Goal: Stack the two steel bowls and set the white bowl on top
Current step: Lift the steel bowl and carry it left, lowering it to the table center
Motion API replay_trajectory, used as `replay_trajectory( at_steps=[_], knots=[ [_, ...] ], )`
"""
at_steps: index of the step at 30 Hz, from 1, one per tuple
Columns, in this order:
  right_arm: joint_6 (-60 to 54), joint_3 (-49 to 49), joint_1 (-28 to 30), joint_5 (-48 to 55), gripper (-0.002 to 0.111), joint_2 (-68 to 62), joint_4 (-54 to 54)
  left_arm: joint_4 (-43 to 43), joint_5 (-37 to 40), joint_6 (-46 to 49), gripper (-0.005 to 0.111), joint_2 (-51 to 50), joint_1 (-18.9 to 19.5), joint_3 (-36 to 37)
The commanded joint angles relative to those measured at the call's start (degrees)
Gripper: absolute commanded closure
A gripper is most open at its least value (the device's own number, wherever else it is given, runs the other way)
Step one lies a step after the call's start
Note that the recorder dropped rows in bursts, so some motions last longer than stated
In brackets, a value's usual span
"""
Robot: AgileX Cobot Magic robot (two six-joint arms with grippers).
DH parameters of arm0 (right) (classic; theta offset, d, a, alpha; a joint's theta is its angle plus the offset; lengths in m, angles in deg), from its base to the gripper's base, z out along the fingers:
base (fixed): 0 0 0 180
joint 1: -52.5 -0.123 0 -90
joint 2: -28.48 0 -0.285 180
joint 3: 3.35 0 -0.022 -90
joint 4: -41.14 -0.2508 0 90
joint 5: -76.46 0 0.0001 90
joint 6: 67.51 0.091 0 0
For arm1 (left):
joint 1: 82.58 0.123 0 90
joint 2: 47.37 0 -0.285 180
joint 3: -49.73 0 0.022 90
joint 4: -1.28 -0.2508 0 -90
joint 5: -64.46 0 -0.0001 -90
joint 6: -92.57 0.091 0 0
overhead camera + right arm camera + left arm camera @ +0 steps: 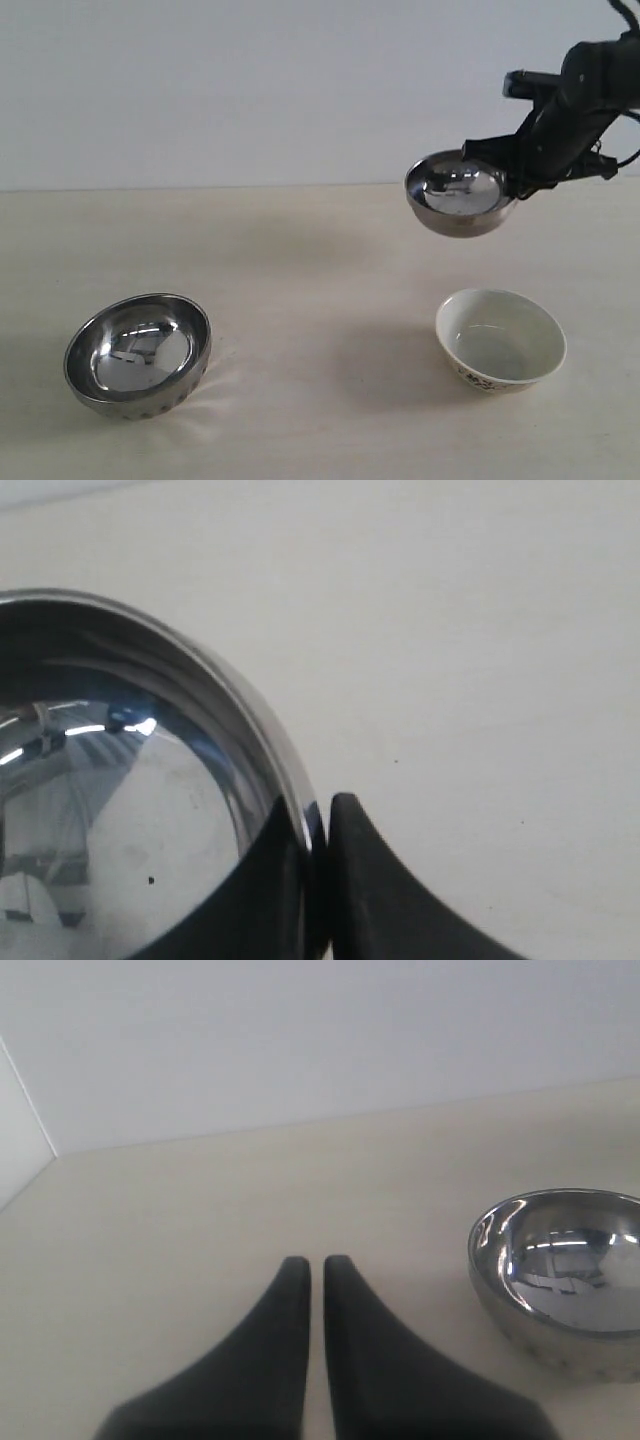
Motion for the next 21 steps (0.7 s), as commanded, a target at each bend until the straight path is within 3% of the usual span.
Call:
replay_trajectory(
  at_steps=[1, 5, 13, 18, 21],
  knots=[
    [-1.4, -0.4, 0.2, 2.9, 0.108, 6.3, -1.4, 0.4, -0.4, -0.6, 0.103, 0.2, 0.1, 0.2],
    [-3.8, -0.4, 0.2, 6.7, 0.108, 10.3, -3.6, 0.4, -0.4, -0.6, 0.103, 0.2, 0.1, 0.2],
    [-16.6, 7.8, 0.1, 4.6, 0.108, 16.7, -25.3, 0.4, -0.4, -0.6, 0.103, 0.2, 0.1, 0.2],
    [-17.2, 16.7, -2.4, 1.1, 0.108, 21.2, -24.4, 0.4, -0.4, -0.6, 0.103, 0.2, 0.1, 0.2],
    [-17.0, 22.5, -7.3, -0.5, 0.108, 23.9, -21.2, 0.4, -0.4, -0.6, 0.103, 0.2, 0.1, 0.2]
  ],
)
